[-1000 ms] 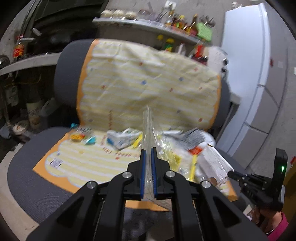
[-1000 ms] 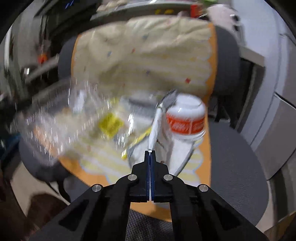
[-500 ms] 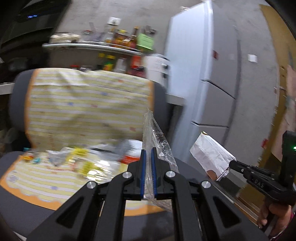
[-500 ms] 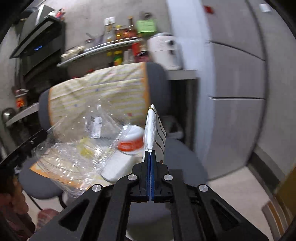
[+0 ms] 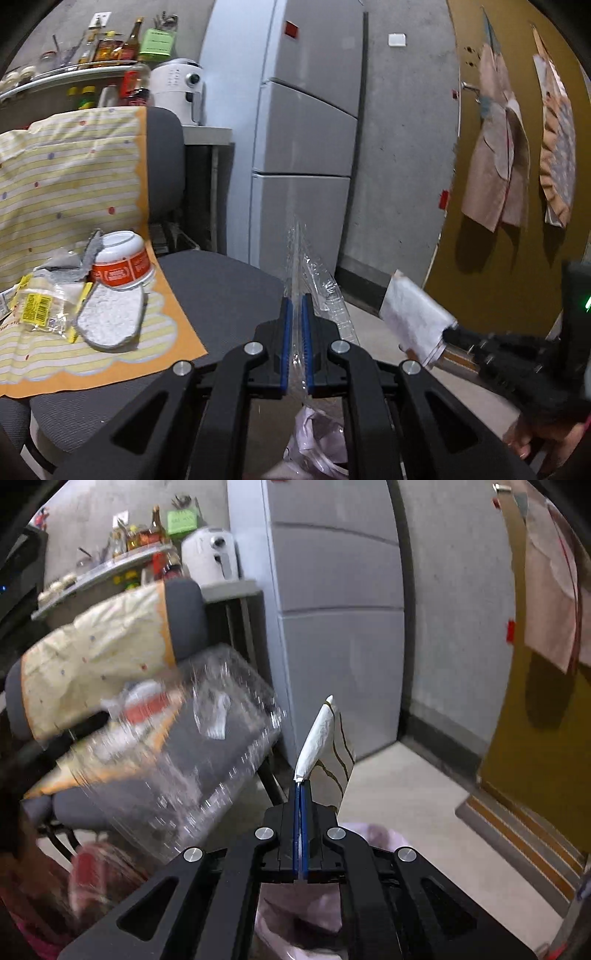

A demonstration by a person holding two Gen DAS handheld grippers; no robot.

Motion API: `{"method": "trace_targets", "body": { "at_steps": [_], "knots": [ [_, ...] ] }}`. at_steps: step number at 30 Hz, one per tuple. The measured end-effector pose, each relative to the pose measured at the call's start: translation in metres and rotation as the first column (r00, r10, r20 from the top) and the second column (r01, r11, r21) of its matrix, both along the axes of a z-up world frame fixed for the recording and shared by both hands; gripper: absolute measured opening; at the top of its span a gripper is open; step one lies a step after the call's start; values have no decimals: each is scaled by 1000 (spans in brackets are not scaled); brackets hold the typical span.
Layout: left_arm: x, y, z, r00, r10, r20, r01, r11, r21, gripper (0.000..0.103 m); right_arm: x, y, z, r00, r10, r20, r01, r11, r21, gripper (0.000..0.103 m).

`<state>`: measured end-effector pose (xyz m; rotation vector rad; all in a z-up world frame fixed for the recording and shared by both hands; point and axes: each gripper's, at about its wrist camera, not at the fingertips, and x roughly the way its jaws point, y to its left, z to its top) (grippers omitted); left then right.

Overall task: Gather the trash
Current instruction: 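Carry both items to the bin and open both tools over it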

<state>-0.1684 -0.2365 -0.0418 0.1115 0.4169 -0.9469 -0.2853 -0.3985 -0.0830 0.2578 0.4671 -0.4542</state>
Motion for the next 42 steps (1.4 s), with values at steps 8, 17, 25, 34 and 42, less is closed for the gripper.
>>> {"method": "trace_targets", "body": {
  "at_steps": [8,17,25,34,42],
  "knots": [
    [-3,-5,-2,1000,-9,-3,9,999,39,4,11,-24,-69,990,3,-141,21,986,165,13],
    [-12,-16,1,990,-135,-31,136,989,60,4,-3,-46,-13,997,-80,2,80,993,89,16],
    [-17,-58,-19,951,-271,-147,295,939,176,6,-35,-65,32,977,-164,136,159,986,51,31],
    [4,-56,-20,969,-192,-157,220,958,186,51,-29,-61,32,984,-135,120,130,990,46,33],
    [29,3,0,996,3,-92,13,985,172,52,1,-39,31,996,-50,80,46,998,42,34]
  ]
}}
